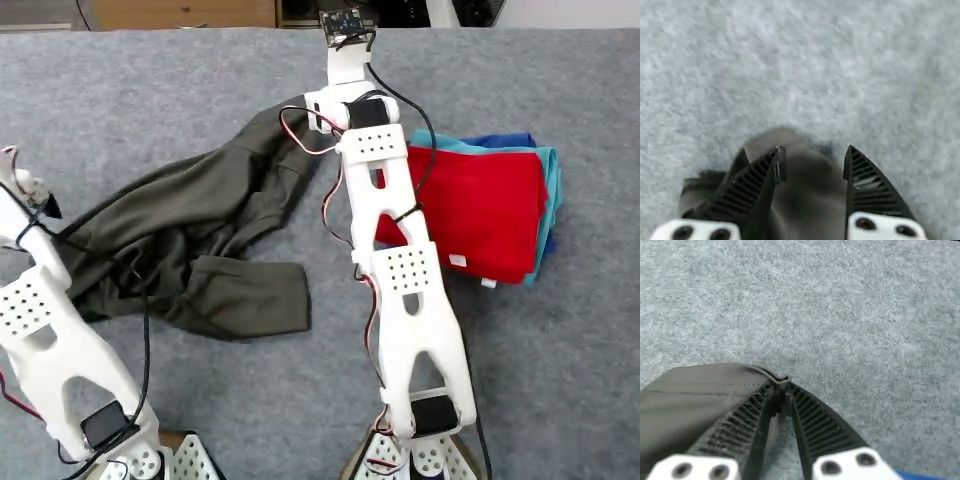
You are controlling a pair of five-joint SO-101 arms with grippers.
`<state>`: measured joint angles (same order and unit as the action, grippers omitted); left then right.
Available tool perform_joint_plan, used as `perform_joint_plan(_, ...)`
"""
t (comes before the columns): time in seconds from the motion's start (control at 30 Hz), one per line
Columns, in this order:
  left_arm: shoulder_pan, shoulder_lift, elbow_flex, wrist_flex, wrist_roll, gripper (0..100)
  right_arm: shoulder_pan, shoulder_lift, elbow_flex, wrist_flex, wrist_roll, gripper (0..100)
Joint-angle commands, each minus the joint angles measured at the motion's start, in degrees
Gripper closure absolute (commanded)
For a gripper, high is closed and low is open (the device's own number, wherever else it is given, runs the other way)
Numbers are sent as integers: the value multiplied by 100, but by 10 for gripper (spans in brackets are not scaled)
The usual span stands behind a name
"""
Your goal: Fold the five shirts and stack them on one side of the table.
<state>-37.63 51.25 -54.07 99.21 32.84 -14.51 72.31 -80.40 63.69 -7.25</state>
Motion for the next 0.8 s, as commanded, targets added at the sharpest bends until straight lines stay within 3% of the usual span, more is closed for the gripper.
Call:
perform_joint_plan(0.0, 211, -75, -308, 158, 62, 802, -101, -92, -303, -62, 62, 997)
perform_joint_plan(0.3, 202, 523, -193, 149, 141, 804, -101, -84, -303, -62, 62, 997)
perform_joint_plan(0.5, -237, 681, -229, 149, 818, 805, -101, -84, -303, -62, 62, 997)
perform_joint_plan(0.77, -448, 664, -229, 149, 844, 805, -101, -84, -303, -62, 62, 997)
